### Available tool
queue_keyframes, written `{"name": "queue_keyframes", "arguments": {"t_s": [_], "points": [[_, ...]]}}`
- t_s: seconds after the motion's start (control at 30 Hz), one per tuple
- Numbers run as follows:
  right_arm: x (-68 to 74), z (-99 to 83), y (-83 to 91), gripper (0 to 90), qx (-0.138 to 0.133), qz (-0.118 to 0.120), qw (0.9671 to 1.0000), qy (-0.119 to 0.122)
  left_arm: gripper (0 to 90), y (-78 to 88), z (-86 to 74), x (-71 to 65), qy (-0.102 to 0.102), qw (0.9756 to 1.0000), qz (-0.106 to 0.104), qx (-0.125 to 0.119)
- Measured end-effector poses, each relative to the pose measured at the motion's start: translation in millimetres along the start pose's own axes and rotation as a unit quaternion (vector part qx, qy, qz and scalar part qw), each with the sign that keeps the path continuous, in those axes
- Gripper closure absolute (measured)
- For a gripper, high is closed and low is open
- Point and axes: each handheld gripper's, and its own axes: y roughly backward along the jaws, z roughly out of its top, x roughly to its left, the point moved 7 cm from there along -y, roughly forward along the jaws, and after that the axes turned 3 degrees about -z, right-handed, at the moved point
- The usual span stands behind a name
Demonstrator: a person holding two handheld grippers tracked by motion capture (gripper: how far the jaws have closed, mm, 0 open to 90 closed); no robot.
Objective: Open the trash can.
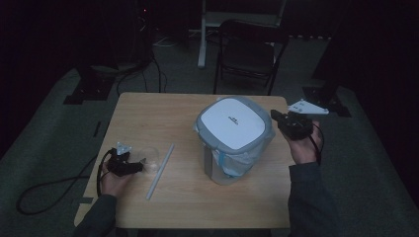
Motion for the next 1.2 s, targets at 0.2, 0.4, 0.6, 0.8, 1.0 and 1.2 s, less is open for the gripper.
{"name": "queue_keyframes", "arguments": {"t_s": [0.2,0.4,0.6,0.8,1.0,1.2], "points": [[3.0,6.9,-2.2,89.3,-0.01,0.004,0.9999,-0.001,23.2,0.0,0.0,0.0,0.0,1.0,0.0,0.0],[9.9,13.5,-8.5,89.4,-0.01,0.011,0.9999,0.008,23.2,0.0,0.0,0.0,0.0,1.0,0.0,0.0],[10.7,18.6,-16.2,89.3,-0.012,0.024,0.9996,0.002,23.2,0.0,0.0,0.0,0.0,1.0,0.0,0.0],[11.2,20.8,-23.0,89.4,-0.018,0.045,0.9988,-0.01,23.2,0.0,0.0,0.0,0.0,1.0,0.0,0.0],[10.5,21.8,-26.0,89.5,-0.017,0.049,0.9985,-0.014,23.2,0.0,0.0,0.0,0.0,1.0,0.0,0.0],[11.4,23.0,-27.6,89.7,-0.021,0.059,0.9979,-0.016,23.2,0.0,0.0,0.0,0.0,1.0,0.0,0.0]]}}
